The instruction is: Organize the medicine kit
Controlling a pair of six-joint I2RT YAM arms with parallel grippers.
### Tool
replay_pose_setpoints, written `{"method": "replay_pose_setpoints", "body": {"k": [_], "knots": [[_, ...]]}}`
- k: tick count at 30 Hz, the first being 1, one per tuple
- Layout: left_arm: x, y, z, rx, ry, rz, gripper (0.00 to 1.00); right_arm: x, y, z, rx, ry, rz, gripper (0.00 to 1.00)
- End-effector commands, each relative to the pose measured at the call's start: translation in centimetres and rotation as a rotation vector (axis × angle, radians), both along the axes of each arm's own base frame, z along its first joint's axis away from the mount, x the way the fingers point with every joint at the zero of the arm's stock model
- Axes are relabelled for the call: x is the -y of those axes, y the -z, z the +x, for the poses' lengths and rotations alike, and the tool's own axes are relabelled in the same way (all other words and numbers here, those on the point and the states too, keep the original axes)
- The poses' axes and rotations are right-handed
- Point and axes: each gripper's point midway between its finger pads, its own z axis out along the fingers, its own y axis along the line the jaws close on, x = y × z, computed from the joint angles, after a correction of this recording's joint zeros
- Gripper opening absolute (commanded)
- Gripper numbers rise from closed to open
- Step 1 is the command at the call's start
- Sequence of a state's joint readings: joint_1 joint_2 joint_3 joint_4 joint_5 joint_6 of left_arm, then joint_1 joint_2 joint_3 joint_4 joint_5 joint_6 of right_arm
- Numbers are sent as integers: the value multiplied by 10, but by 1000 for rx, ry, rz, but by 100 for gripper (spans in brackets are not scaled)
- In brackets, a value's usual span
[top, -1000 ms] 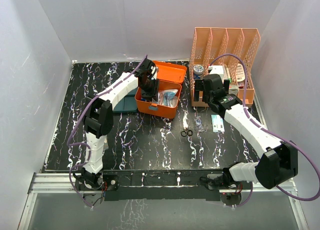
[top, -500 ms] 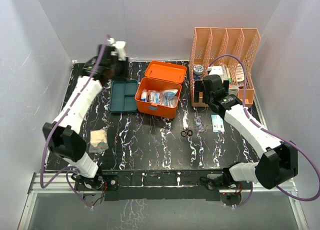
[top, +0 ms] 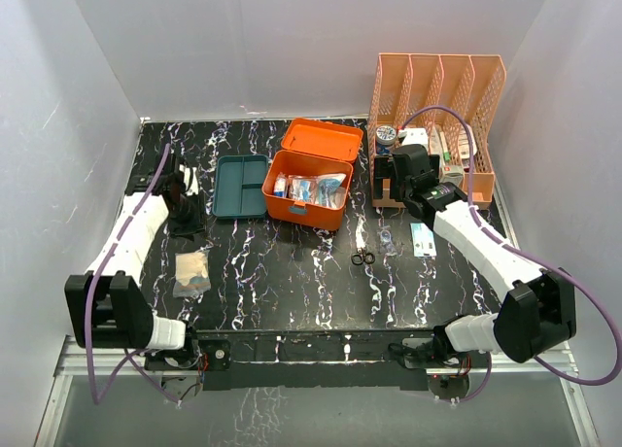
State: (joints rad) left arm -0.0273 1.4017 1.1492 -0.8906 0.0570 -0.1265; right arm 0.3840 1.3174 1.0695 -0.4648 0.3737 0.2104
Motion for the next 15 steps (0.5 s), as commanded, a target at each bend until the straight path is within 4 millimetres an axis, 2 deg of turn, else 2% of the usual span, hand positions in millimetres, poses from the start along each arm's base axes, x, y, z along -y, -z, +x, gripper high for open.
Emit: {"method": "replay_pose_setpoints", "body": {"k": [1,6,10,13,15], "knots": [[0,-6,-11,26,-1,-31,40,-3,-19,14,72,-3,24,98],[-6,21,-13,-77,-74,-54,42,-4,-21,15,69,-4,26,98],[-2,44,-25,-169,-159,-91,43,-5,-19,14,59,-2,27,99],[1,46,-29,-187,-197,-105,44,-3,-19,11,53,2,27,98],[-5,48,-31,-188,-233,-69,47,-3,-17,9,48,3,31,98]]}}
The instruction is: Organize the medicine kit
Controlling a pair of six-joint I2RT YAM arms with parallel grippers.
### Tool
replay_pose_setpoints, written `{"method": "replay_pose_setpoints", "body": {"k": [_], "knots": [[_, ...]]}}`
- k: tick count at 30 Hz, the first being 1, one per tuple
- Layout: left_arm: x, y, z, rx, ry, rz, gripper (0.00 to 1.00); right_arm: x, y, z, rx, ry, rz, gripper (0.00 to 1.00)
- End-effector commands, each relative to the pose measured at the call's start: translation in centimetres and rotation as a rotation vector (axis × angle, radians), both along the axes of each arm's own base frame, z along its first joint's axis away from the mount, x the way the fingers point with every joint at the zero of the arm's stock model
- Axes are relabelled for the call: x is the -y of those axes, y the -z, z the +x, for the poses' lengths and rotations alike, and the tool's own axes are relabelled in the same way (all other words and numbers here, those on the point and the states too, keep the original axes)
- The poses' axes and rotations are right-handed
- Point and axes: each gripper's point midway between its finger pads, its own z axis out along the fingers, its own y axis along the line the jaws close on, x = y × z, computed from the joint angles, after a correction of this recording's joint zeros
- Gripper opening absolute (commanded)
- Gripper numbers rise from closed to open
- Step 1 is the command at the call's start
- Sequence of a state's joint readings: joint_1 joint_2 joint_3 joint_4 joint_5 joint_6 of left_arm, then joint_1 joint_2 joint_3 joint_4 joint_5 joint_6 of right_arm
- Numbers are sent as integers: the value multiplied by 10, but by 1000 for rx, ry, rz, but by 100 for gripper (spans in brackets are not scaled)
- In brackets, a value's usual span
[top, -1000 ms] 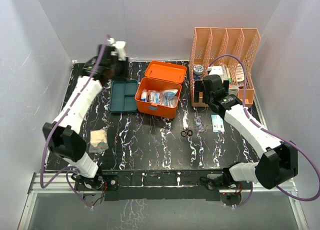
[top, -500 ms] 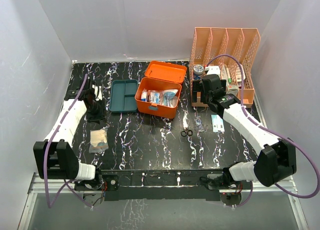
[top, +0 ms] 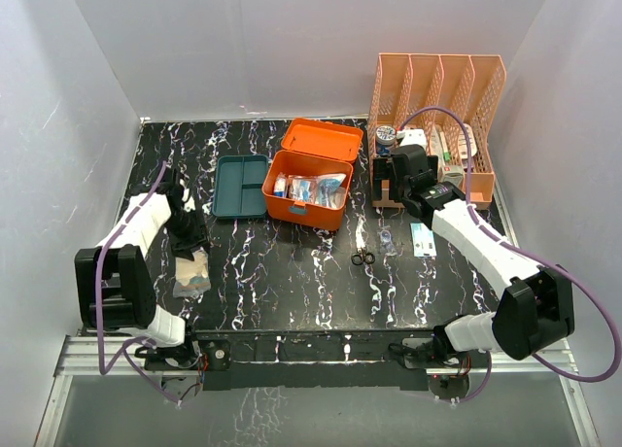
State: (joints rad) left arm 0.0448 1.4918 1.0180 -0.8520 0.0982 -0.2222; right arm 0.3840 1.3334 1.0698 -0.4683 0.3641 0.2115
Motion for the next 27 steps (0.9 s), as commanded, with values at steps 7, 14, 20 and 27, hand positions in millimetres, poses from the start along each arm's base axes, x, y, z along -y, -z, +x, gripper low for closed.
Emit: {"method": "replay_pose_setpoints", "body": {"k": [7,14,20,27], "knots": [[-12,10,-1,-61,-107,77,49,-4,-23,7,65,12,57,98],[-22,24,8,-77,2,114,49,-2,-23,7,63,20,52,98],[-25,38,3,-123,53,121,45,-2,-21,5,59,24,53,98],[-25,49,-1,-173,79,115,19,-1,-24,7,68,28,49,98]]}}
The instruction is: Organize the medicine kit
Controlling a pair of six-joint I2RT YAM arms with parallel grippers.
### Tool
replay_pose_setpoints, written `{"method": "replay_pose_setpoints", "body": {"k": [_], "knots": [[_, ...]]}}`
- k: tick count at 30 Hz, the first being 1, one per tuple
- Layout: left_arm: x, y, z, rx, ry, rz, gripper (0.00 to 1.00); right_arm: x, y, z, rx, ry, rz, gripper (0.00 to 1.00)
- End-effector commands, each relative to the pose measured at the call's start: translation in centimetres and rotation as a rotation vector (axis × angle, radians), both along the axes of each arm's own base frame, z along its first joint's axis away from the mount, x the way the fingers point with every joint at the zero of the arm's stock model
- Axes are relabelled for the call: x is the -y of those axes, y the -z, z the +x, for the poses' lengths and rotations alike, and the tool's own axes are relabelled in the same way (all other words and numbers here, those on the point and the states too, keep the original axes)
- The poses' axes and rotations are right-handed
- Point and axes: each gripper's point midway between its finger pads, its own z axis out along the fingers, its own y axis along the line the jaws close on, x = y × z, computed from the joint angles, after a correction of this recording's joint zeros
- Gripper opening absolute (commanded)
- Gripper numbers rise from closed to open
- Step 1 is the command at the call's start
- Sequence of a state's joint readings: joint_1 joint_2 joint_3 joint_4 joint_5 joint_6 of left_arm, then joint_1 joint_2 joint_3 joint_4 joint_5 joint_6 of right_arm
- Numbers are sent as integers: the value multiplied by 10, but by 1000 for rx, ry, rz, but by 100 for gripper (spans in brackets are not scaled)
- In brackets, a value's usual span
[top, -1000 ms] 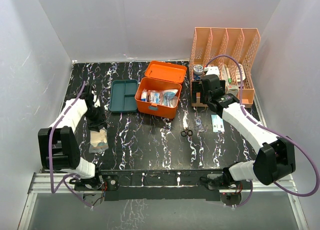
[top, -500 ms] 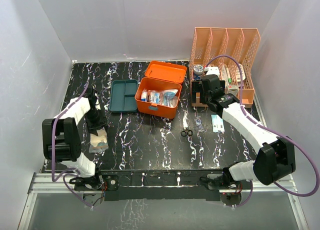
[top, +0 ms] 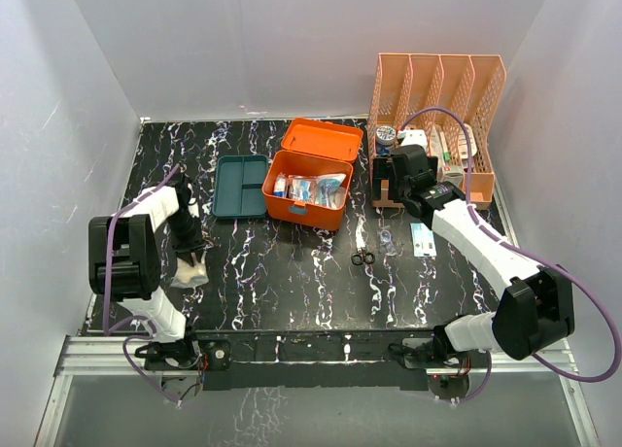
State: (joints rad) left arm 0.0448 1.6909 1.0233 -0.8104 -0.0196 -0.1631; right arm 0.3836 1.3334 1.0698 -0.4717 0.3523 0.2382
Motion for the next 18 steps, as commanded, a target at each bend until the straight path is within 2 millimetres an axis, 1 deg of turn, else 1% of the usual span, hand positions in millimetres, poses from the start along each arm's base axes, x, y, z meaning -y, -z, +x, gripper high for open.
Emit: {"method": "replay_pose_setpoints", "body": {"k": [1,2,3,6,9,11,13,14,16,18], "knots": [[-2,6,1,-28,24,-2,13,2,-25,9,74,24,22,98],[-1,7,1,-32,24,-3,9,2,-25,9,74,24,21,98],[-1,6,1,-32,23,-6,7,2,-25,8,73,23,20,98],[1,-1,3,-28,25,-17,5,2,-24,8,70,22,20,98],[2,-20,10,-10,37,-30,4,2,-23,7,70,22,21,98],[3,-40,22,32,55,-38,1,2,-23,7,71,22,21,98],[3,-64,40,94,81,-44,0,1,-22,7,72,20,24,98],[3,-80,56,146,92,-47,0,1,-23,8,75,19,27,98],[10,-106,82,221,109,-81,0,0,-22,9,77,17,32,98],[21,-127,107,268,126,-117,0,-2,-20,10,76,14,38,98]]}}
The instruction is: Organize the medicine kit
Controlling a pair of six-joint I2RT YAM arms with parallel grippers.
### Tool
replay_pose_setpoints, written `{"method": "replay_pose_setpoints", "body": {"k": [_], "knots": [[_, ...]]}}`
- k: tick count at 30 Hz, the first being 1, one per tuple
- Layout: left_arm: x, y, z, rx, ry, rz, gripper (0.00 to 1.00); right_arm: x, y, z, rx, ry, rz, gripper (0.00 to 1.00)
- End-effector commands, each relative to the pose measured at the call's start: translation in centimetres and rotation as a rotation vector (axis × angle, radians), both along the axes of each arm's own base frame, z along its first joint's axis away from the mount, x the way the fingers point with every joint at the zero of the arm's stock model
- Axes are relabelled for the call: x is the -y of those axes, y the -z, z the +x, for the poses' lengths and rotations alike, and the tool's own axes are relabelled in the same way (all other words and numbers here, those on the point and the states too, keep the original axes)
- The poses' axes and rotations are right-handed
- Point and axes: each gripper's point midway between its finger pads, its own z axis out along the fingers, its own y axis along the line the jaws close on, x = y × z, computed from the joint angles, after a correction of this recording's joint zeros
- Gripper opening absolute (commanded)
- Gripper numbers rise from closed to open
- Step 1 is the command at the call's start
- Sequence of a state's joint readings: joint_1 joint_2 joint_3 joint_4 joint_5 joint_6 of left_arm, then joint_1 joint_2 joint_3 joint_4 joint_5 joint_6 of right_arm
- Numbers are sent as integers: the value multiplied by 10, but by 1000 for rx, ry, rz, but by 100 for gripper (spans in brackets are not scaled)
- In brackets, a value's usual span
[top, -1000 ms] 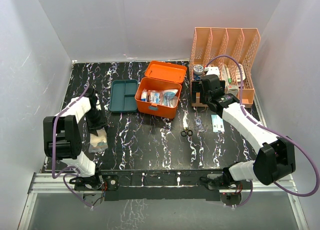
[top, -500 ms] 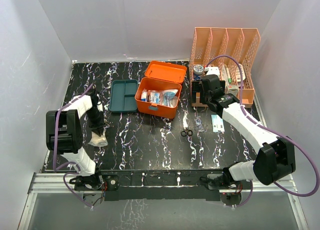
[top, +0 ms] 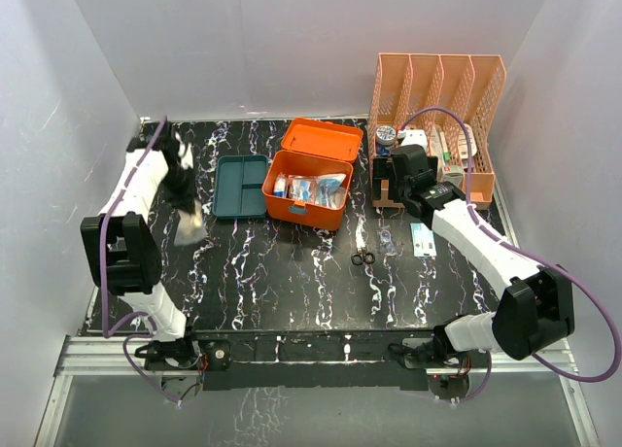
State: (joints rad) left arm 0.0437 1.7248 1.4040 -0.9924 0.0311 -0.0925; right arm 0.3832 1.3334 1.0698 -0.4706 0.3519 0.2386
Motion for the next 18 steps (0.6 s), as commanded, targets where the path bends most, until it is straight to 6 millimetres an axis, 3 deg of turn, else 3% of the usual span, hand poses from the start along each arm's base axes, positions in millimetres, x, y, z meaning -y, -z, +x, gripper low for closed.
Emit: {"method": "replay_pose_setpoints", "body": {"k": [1,5,10,13,18], "knots": [[23,-57,48,118,66,-86,0,-3,-19,11,76,13,41,98],[58,-89,99,234,159,-142,0,-6,-19,15,78,8,47,98],[135,-126,148,396,330,-256,0,-6,-20,18,78,7,43,98],[170,-148,166,492,389,-323,0,-5,-20,17,77,8,38,98],[197,-161,174,569,424,-344,0,-2,-21,13,72,15,27,98]]}}
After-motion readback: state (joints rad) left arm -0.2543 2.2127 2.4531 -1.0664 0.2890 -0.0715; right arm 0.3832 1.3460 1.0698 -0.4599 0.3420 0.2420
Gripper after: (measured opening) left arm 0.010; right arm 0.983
